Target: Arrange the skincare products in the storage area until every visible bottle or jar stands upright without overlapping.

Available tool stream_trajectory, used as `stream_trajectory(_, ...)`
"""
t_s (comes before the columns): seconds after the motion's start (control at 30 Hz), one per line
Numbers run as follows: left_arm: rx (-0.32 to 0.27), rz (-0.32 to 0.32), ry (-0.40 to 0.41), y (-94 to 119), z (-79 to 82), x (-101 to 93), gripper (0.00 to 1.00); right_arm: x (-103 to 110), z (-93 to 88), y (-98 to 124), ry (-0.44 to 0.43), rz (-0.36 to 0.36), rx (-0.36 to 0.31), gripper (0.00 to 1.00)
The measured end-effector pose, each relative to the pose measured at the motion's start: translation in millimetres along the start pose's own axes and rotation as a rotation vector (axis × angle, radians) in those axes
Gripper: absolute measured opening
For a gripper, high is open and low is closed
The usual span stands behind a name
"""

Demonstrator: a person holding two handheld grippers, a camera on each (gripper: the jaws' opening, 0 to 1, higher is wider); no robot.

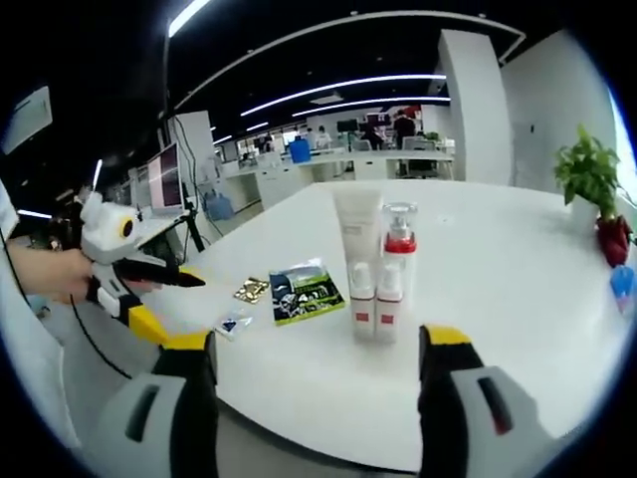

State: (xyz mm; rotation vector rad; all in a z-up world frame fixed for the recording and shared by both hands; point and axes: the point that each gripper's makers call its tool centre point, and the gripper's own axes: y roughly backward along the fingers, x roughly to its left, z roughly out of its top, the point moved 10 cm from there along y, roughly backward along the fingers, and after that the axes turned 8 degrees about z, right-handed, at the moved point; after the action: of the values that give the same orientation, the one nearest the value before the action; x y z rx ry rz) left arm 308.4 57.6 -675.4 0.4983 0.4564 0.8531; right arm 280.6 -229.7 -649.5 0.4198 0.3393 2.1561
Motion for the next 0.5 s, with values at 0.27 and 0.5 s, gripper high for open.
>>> stream_trajectory(0.27, -0.020, 0.067, 0.037, 14, -6.6, 1.7, 0.97, 2, -1.3, -2, -0.002, 0.016, -0.012, 0.86)
stream_trajectory(0.5, -0.031, 0.081, 0.051, 14, -2.6, 2.6, 0.97, 2, -2.0, -2, 0.005, 0.016, -0.012, 0.88)
